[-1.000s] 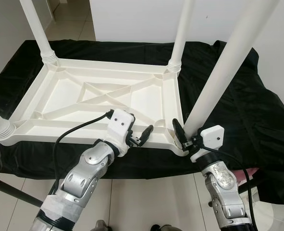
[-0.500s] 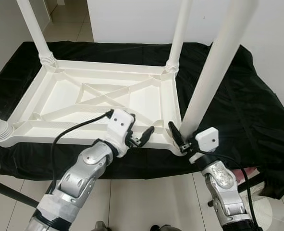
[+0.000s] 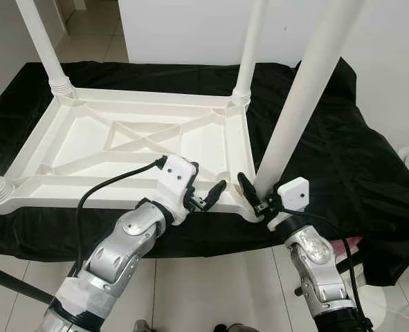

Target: Building children table

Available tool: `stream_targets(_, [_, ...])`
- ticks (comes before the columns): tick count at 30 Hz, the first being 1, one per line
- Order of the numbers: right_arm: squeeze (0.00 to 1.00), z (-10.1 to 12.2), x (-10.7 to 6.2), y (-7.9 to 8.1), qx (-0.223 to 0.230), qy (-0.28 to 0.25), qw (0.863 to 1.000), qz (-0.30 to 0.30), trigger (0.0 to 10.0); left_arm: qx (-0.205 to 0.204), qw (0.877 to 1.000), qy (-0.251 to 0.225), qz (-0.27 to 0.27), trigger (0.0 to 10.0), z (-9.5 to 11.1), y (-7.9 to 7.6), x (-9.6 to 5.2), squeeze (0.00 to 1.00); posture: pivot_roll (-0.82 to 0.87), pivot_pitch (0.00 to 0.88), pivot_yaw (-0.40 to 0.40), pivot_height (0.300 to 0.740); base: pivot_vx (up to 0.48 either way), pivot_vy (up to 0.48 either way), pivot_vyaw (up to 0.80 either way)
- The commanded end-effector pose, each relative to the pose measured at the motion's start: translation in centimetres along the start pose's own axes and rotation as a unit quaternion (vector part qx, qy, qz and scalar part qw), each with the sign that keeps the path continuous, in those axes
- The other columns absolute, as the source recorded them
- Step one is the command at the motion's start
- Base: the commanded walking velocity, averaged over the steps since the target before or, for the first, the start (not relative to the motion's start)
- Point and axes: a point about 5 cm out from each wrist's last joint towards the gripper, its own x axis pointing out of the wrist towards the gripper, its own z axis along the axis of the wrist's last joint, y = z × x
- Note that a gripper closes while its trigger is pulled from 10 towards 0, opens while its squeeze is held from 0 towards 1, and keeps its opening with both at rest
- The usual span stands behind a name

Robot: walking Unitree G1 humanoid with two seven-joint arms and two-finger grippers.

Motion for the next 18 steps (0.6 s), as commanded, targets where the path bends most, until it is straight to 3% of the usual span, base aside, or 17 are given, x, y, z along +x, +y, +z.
stream_targets(1, [0.00,-3.3,-1.3,0.3,0.040,0.090,0.995,-0.007,10.0,0.004,0.994,-0.004,-0.108,10.0,0.3,-1.2,-0.1,0.00,-0.01,0.116,-0.015,0.740,0.000,0.000,0.00])
stream_targets(14, [0.00,-3.7,-0.9,-0.8,0.111,0.119,0.985,-0.064,10.0,0.003,0.995,-0.004,-0.104,10.0,0.3,-1.3,-0.2,0.00,-0.01,0.120,-0.025,0.740,0.000,0.000,0.00])
stream_targets(18, [0.00,-3.7,-0.9,-0.8,0.115,0.119,0.984,-0.070,10.0,0.003,0.995,-0.004,-0.103,10.0,0.3,-1.2,-0.3,0.00,-0.01,0.123,-0.025,0.740,0.000,0.000,0.00])
